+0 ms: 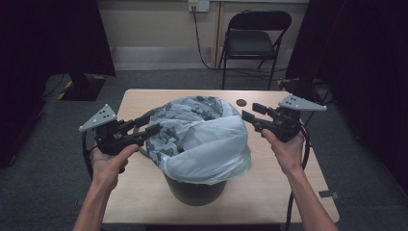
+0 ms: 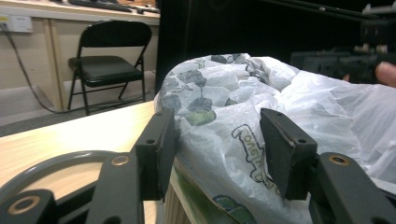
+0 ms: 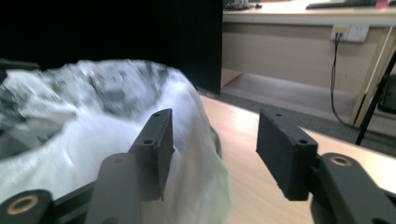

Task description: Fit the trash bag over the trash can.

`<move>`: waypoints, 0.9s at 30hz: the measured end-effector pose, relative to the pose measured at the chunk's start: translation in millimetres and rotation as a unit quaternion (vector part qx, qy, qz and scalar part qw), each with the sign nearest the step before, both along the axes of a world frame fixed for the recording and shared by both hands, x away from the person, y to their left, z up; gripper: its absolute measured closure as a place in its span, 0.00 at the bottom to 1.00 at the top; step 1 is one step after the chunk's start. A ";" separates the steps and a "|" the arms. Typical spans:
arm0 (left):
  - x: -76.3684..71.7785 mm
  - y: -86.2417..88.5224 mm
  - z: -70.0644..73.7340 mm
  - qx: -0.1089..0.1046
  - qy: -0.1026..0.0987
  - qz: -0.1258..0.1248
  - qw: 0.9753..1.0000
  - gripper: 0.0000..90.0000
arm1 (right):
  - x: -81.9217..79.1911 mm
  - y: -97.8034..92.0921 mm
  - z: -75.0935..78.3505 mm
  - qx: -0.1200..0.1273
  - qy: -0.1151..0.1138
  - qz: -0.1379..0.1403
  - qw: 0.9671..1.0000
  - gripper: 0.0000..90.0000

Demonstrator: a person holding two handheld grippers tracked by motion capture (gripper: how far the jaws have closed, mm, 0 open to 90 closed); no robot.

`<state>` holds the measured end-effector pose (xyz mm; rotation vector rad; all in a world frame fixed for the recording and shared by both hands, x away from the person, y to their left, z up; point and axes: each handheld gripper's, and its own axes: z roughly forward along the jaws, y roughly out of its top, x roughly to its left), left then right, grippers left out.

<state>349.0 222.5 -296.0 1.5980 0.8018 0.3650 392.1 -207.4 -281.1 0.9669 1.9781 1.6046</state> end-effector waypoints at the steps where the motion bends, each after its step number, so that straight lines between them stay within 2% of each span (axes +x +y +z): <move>1: 0.9 -1.6 0.0 0.002 -0.002 -0.003 1.000 0.52 | -0.7 1.9 5.0 0.001 -0.001 0.007 1.000 0.49; 3: 2.2 -4.6 0.6 0.001 0.000 -0.004 1.000 0.51 | -3.1 7.0 15.4 0.000 -0.013 0.017 1.000 0.49; 6: 3.6 -8.9 0.1 -0.002 0.002 -0.003 1.000 0.49 | -5.5 18.5 29.7 -0.009 -0.020 0.057 0.998 0.59; 8: 4.6 -10.5 -0.3 -0.002 0.002 -0.008 1.000 0.48 | -5.6 28.4 36.7 -0.016 -0.017 0.084 0.996 0.65; 10: 5.2 -12.7 -0.8 -0.006 0.001 -0.013 1.000 0.49 | -4.7 39.7 42.2 -0.030 -0.012 0.102 0.994 0.65; 12: 6.1 -15.1 -0.5 0.000 0.000 -0.017 1.000 0.49 | -2.8 49.5 47.2 -0.047 -0.011 0.116 0.992 0.68; 14: 6.7 -16.9 0.0 0.000 0.000 -0.020 1.000 0.49 | 0.0 57.0 51.9 -0.048 -0.006 0.133 0.990 0.70; 16: 7.1 -17.6 0.1 -0.002 0.002 -0.019 1.000 0.48 | 1.9 64.6 56.9 -0.059 -0.006 0.138 0.989 0.71; 18: 8.3 -17.8 -0.2 -0.005 0.003 -0.019 1.000 0.48 | 4.7 71.7 61.3 -0.057 -0.001 0.147 0.987 0.72; 20: 9.3 -19.0 -0.7 -0.006 0.002 -0.016 1.000 0.48 | 7.5 80.2 62.5 -0.060 0.004 0.159 0.985 0.72; 23: 9.9 -21.3 -0.3 -0.004 0.002 -0.019 1.000 0.47 | 13.6 93.2 57.2 -0.076 0.031 0.175 0.981 0.70; 25: 9.9 -21.9 -1.4 -0.011 0.001 -0.019 1.000 0.47 | 16.1 100.1 52.6 -0.090 0.047 0.171 0.980 0.68; 27: 10.3 -21.5 -2.2 -0.014 0.003 -0.022 1.000 0.47 | 18.0 105.5 49.2 -0.097 0.057 0.179 0.978 0.69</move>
